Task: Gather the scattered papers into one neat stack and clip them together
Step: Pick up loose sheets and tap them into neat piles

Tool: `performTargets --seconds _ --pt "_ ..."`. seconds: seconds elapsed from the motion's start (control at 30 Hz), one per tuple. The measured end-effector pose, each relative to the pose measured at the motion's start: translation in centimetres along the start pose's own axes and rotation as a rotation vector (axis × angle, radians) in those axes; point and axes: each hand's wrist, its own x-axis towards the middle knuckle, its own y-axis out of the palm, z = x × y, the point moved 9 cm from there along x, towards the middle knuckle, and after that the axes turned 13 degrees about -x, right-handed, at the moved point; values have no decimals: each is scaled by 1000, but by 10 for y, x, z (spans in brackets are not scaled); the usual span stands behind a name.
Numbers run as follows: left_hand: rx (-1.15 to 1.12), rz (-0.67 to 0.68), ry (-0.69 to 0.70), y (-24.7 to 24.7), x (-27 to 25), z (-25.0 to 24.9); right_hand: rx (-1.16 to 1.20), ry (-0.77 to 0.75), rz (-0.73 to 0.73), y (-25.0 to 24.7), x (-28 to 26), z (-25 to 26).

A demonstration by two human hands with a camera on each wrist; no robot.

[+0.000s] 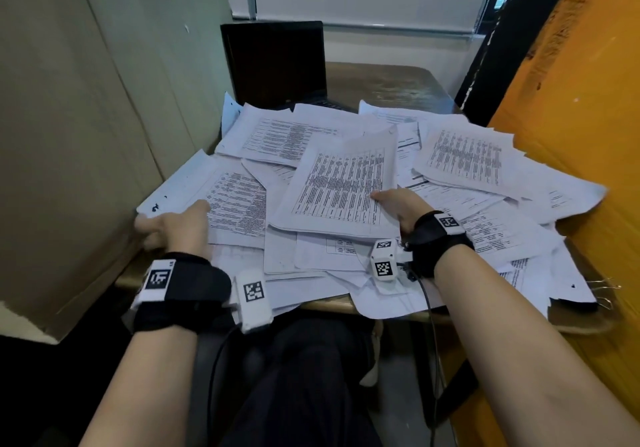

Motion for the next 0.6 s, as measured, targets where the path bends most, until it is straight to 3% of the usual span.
performTargets --seconds 0.17,0.3,0.4,0.5,0.6 --pt "-118 172 -82 20 -17 -3 -18 -18 -51 -4 11 -1" --pt "-60 445 -209 41 -31 18 -49 -10 -60 -5 20 -6" --pt "35 515 101 57 -45 -17 -94 -34 -89 -9 20 -4" --pt "319 509 439 70 -75 -61 -137 -63 -63 -9 13 -2" --pt "460 534 669 88 -121 -101 -14 -81 10 -3 14 -3"
